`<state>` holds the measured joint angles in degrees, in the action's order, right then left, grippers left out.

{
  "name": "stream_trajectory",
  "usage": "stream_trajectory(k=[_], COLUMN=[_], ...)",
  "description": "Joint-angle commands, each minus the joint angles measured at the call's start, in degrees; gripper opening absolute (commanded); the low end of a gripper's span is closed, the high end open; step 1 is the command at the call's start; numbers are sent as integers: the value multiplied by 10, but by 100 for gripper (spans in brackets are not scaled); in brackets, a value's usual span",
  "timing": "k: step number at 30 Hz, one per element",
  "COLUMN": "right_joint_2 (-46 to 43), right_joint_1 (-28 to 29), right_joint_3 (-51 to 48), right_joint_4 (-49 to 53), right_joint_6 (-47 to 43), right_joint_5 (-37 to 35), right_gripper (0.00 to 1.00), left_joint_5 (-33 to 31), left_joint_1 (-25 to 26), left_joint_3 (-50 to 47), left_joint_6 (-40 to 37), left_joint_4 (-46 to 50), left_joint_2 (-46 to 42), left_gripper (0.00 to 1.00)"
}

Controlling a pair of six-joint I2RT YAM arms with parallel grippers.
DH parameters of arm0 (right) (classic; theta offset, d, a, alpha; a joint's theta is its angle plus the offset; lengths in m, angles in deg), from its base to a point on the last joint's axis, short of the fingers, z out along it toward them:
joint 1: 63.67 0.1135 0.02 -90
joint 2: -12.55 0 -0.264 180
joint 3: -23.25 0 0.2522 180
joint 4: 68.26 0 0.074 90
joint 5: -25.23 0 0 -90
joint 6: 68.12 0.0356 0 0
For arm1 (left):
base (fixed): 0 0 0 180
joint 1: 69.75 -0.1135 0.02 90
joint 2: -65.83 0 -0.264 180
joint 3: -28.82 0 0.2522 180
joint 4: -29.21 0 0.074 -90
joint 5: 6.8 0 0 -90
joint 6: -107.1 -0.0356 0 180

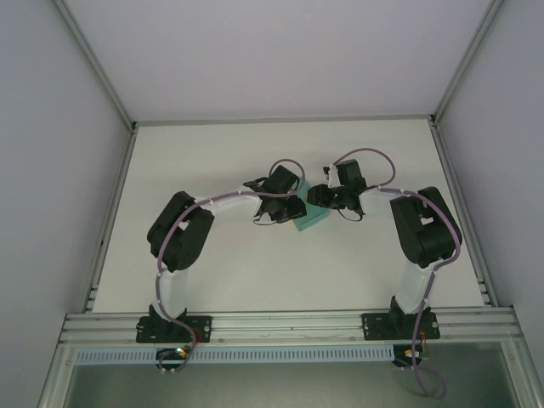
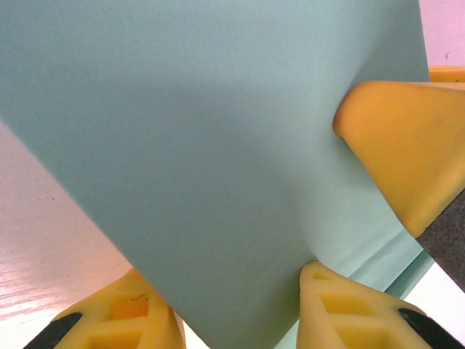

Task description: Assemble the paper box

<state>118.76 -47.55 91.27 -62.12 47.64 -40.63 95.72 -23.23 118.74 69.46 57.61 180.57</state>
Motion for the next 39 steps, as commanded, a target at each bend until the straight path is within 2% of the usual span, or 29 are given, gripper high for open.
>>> stream_trajectory(k=[1,4,7,9,12,14,17,24,28,35,39], right_joint_2=[47,42,32,24,16,13,18,67,91,111,106], right_joint_1=[77,72,59,52,42,39,38,38,38,38,37], right_joint_3=[-39,-38,-27,-8,31,59,107,182,203,228,243], right_joint_4=[89,98,110,138,178,199,237,279,295,286,294], right_joint_6=[41,36,27,15,-7,-22,-49,-117,-162,-207,-217], right_joint_5=[103,93,86,71,45,29,15,49,45,76,64], right_gripper=[34,34,35,42,50,51,53,54,58,61,65], left_joint_5=[-16,-7,-10,-19,-51,-55,-57,-36,-25,1,-16], left_joint_1=[39,38,40,43,49,50,52,52,55,56,57], left_joint_3=[-15,-18,-29,-30,-26,-26,-31,-37,-44,-47,-58], left_joint_6=[6,-5,-22,-41,-70,-82,-90,-96,-94,-88,-89], left_joint_4=[-77,-71,-64,-50,-11,1,4,-14,-32,-64,-59], left_joint_2=[67,61,38,19,-7,-20,-37,-45,-49,-48,-65], left_gripper=[0,2,18,28,36,43,50,59,70,73,79])
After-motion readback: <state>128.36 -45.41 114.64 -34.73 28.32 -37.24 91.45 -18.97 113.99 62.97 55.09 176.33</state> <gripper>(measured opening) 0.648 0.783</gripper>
